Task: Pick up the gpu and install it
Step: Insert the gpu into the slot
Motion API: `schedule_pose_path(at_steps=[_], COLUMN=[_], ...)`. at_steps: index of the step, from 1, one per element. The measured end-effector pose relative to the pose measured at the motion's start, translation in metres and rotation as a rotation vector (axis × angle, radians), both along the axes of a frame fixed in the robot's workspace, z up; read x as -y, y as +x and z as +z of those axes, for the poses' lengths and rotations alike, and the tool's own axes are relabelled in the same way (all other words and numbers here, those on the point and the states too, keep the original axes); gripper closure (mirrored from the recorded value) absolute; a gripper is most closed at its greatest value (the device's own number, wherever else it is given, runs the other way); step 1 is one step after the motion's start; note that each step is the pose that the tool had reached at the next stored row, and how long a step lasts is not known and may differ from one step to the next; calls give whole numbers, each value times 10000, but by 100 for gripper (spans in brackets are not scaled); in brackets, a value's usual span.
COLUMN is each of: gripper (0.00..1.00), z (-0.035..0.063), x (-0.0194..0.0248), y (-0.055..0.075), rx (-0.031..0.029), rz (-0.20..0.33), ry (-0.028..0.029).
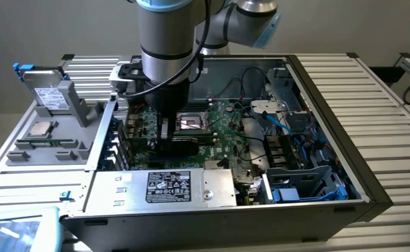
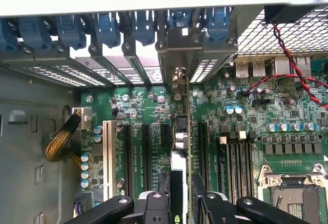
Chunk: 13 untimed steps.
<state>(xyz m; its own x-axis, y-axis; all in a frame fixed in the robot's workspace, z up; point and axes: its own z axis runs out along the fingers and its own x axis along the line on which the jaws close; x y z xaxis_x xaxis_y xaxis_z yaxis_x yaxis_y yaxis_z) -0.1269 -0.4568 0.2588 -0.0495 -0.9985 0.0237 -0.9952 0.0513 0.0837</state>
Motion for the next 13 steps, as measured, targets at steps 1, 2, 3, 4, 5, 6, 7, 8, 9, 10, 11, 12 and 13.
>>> schedule_pose_path(at_steps=[1,2,3,4,5,6,7,8,9,10,11,12,13], gripper=[72,72,72,72,72,72,72,72,72,72,72,72,72], z=[13,19,18,18,18,19,19,18,18,18,18,18,18], x=[0,0,0,0,0,0,0,1,0,1,-1,-7,-13], y=[0,0,0,0,5,17,30,36,36,36,36,34,32], rx=[-1,-3,-3,-4,-5,-6,-5,-4,-4,-4,-4,-4,-5], rz=[0,0,0,0,1,4,10,20,22,23,32,53,69], ry=[2,1,2,1,2,0,-1,0,1,0,1,1,1])
